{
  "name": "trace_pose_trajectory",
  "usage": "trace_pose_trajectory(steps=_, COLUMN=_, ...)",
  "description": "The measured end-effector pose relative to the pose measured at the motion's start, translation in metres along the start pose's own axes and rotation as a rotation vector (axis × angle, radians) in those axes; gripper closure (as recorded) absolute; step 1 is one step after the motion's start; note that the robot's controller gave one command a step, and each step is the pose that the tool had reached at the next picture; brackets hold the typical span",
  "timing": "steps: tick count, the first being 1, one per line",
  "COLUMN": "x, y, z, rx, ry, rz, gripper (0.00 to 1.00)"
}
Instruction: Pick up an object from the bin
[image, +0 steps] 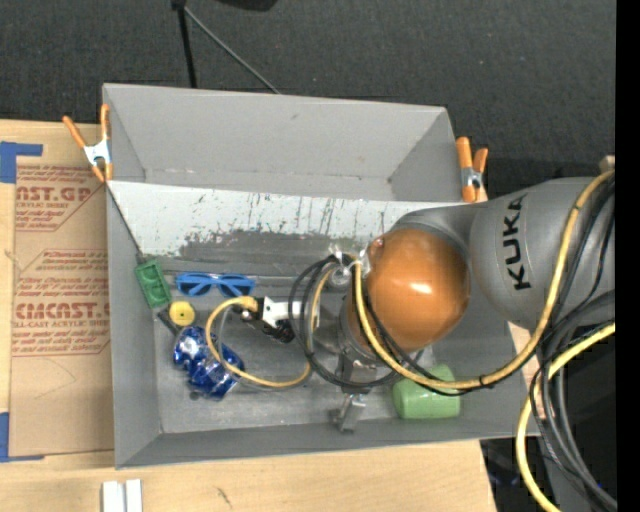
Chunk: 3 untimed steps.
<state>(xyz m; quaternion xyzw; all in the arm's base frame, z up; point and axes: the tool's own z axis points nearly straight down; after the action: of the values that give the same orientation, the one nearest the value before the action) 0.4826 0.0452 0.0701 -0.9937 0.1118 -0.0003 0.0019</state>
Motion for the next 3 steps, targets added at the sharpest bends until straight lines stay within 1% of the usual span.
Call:
trace_pose_trajectory(steps=1, x=0.027, y=0.115, z=0.001, rx=-0.006, ry=-0.005, rz=-0.115, gripper=0.00)
trace_pose_trajectory(steps=2, x=0.027, y=0.109, z=-0.001, rx=-0.001, ry=-0.004, rz=-0.122, gripper=1.00)
trace_pose_trajectory(steps=3, x=0.044, y=0.118, z=-0.130, rx=-0.001, ry=0.004, rz=-0.098, gripper=1.00)
